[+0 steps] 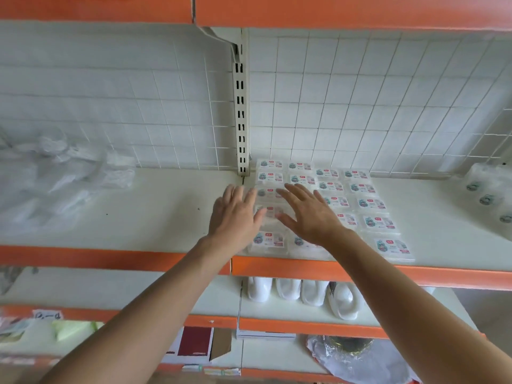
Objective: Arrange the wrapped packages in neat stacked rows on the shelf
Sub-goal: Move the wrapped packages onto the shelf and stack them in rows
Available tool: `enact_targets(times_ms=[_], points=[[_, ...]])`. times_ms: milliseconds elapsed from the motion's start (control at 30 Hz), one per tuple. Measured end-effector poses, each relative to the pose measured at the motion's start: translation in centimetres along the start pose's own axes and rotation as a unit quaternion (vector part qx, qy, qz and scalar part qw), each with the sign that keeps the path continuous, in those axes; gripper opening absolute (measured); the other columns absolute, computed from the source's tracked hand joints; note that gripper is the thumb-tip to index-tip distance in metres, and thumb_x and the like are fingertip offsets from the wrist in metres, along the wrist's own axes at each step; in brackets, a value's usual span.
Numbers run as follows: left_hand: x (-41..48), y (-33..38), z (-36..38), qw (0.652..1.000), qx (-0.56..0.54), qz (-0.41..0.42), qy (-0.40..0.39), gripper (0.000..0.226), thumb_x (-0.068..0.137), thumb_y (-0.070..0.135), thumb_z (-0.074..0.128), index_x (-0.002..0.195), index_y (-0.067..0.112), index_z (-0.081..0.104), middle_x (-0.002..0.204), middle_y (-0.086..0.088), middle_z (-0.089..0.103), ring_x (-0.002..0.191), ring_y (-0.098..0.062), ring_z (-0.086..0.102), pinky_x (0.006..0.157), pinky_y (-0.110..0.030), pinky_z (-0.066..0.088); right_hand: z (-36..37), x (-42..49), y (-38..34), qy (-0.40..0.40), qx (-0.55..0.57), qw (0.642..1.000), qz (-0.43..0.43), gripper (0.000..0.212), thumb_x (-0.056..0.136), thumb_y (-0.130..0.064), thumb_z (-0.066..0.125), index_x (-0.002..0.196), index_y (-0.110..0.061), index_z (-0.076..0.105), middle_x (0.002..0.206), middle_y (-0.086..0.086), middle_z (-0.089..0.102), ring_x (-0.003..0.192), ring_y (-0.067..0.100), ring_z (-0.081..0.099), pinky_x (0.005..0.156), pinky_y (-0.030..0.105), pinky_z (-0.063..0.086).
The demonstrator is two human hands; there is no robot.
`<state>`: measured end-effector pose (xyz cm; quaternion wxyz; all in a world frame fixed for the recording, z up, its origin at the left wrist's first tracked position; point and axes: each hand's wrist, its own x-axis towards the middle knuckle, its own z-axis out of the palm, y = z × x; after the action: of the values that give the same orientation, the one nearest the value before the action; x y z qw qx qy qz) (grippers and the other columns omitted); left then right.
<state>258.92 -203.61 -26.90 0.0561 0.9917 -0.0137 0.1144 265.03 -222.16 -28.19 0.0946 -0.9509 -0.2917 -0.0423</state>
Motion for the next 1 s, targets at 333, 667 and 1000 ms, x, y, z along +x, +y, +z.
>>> enact_targets(times_ms=[333,667,1000], points=[[-1.9,-11.1,-1.4,0.993,0.034,-0.107,-0.027,0.061,0.1,0.05,0.032,0.15,0.016,0.024,0.151,-0.008,0.028,0.144,-0.029,0.015,0.113,-0.045,0.026,2.4,7.6,-9.6,-0.005,-0.01,0.998,-0.062,0.066,0.097,-0.057,0.033,0.153,-0.027,0.013,0.161,0.0,0.012,0.149,0.02,0.005,0.12,0.049,0.009],[-2.2,-26.9,-1.9,0.989,0.011,-0.132,-0.07,0.059,0.102,0.043,0.029,0.152,0.014,0.017,0.159,-0.011,0.014,0.148,-0.029,0.004,0.117,-0.045,0.018,6.9,16.6,-22.7,-0.034,-0.017,0.997,-0.065,0.067,0.097,-0.057,0.035,0.154,-0.028,0.012,0.162,-0.002,0.01,0.149,0.018,0.005,0.12,0.047,0.008],[-2.6,-34.1,-2.9,0.997,0.006,-0.074,-0.026,0.043,0.099,0.028,0.039,0.138,0.009,0.039,0.145,-0.013,0.032,0.135,-0.03,0.028,0.102,-0.036,0.035,9.9,21.9,-30.6,-0.046,0.027,0.996,-0.069,0.069,0.097,-0.05,0.041,0.154,-0.025,0.011,0.162,-0.001,0.009,0.148,0.019,0.012,0.118,0.048,0.018]])
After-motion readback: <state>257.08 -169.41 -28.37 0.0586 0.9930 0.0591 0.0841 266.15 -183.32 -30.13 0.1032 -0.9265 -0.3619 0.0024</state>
